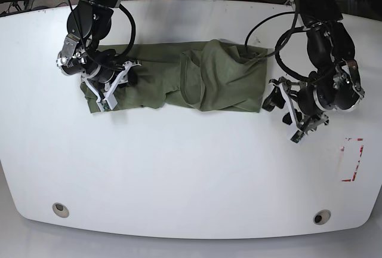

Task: Fold the T-shirt properly
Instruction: 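Release and regrasp the folded end with the left gripper, pulling outward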

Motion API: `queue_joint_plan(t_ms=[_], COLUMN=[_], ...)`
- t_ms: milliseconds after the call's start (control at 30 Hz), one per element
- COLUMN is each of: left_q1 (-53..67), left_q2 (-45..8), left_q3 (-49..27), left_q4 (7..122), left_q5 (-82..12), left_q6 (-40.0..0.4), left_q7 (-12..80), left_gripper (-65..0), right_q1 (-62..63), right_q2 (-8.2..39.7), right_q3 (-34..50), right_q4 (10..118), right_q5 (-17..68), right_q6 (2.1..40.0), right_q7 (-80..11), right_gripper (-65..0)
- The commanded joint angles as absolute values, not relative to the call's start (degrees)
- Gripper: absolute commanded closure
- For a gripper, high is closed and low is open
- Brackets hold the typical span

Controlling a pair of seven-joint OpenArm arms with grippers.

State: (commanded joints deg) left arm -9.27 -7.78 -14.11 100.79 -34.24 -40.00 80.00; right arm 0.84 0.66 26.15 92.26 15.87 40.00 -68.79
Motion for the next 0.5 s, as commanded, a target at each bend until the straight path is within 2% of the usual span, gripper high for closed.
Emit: queue_joint_plan(t_ms=[133, 200, 500], left_q1=[-8.4, -8.48, -9.27], left_q2=[-7.96, -8.04, -7.78], left_q3=[-10.15, -6.46, 12.26], left_q4=[98.15, 96.84, 96.04], left_q5=[-34.15, -33.98, -34.24], left_q6=[-40.0, -40.0, -40.0], left_q7=[80.0, 80.0, 80.0], left_gripper=[-27.5, -25.0, -24.7], right_q1=[0.84, 0.92, 0.92], right_q2=[0.66, 0.66, 0.66], right_q3=[26.15, 26.15, 26.15], right_q4=[92.0, 92.0, 92.0], right_q5=[15.87, 15.87, 15.87], right_q6=[40.0, 40.0, 40.0], right_q7=[-68.79, -68.79, -68.7], right_gripper=[-18.2, -18.2, -18.2])
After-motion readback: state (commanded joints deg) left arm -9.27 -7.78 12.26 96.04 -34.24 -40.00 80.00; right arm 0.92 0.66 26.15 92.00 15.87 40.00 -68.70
